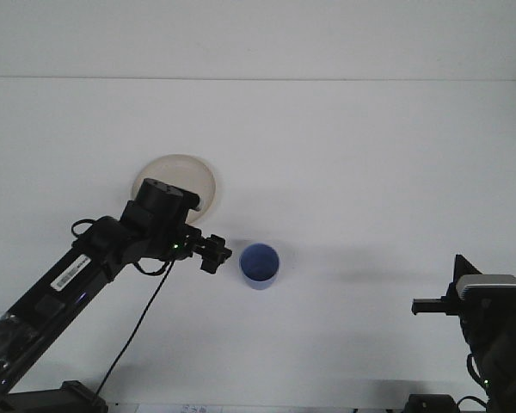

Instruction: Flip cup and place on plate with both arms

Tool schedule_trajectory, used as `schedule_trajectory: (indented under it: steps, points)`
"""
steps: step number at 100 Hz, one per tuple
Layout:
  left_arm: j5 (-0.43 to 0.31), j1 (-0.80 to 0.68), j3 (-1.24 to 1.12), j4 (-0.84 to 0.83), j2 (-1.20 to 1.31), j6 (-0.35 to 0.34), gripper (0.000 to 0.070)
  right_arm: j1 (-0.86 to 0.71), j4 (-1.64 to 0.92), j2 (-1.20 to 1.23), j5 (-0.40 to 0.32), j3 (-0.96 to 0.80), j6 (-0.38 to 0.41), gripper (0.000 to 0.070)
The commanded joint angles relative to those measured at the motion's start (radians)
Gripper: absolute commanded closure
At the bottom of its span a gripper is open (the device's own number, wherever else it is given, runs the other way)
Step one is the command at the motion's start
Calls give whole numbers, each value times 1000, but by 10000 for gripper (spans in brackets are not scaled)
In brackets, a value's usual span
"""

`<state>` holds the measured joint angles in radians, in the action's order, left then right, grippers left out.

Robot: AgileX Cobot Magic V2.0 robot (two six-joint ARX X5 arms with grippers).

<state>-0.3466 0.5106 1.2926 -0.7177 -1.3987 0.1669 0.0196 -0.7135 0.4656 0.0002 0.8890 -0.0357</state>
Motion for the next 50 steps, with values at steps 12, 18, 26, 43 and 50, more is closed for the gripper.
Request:
schedule_trajectory:
  steps: [12, 18, 26, 43, 50]
  points:
    - [0, 50, 106, 11, -109, -10, 259, -1, 9, 7, 0, 9, 14, 700]
    - [3, 68, 127, 13, -143, -15, 259, -1, 9, 7, 0, 9, 14, 700]
    - [13, 93, 142, 9, -183, -20, 259, -1, 10, 7, 0, 9, 14, 700]
    - [31, 135, 142, 11, -252, -29, 259, -1, 8, 7, 0, 9, 14, 700]
    - [78, 147, 142, 16, -276, -37, 259, -1, 6, 7, 0, 9, 14, 700]
